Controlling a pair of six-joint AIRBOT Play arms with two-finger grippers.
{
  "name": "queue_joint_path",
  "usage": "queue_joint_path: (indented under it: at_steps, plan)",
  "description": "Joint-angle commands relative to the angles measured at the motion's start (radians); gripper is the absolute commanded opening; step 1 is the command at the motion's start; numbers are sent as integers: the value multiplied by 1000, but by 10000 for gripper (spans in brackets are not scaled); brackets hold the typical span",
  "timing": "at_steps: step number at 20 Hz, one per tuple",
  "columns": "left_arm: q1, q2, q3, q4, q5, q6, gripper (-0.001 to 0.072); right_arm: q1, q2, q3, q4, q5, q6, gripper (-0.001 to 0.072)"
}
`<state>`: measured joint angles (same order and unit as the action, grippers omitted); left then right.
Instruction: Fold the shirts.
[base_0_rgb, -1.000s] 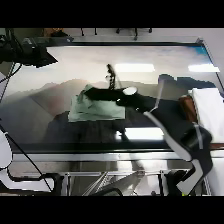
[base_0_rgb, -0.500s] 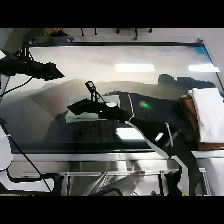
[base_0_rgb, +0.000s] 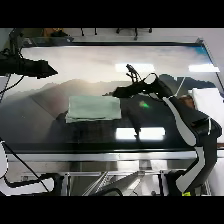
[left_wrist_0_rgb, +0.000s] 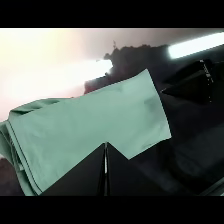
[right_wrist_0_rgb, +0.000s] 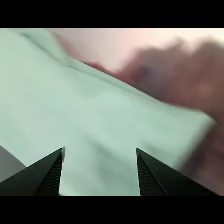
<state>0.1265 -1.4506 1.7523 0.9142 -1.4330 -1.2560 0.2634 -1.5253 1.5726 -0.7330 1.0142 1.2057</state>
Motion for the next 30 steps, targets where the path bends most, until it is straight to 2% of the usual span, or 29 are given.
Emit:
queue_joint_path:
  at_steps: [1,2,4,10,11,12,16,17,18,20,21,25,30]
  plan:
    - [4,12,0,2,-6,-1,13,-100,-50,0,-129,142,116,579]
    - [4,12,0,2,-10,-1,13,-100,-66,0,-129,133,115,640]
    - [4,12,0,2,-9,-1,13,-99,-98,0,-118,123,115,638]
    - [4,12,0,3,-11,0,13,-46,-129,0,63,126,43,635]
    - [4,12,0,3,-10,0,13,-27,-132,0,64,121,43,632]
    - [4,12,0,3,-7,0,13,-7,-138,0,64,117,43,563]
    - [4,12,0,3,-8,0,13,63,-168,1,67,98,43,555]
    - [4,12,0,3,-8,0,13,75,-171,1,76,90,43,519]
    - [4,12,0,3,-8,0,13,81,-171,1,89,85,42,389]
    - [4,12,0,3,-9,0,13,81,-166,18,132,93,11,85]
    - [4,12,0,3,-9,0,13,80,-153,31,135,93,9,22]
    - [4,12,0,3,-10,0,13,30,-30,118,132,93,31,21]
    - [4,11,0,3,-35,4,13,-192,190,159,131,92,125,20]
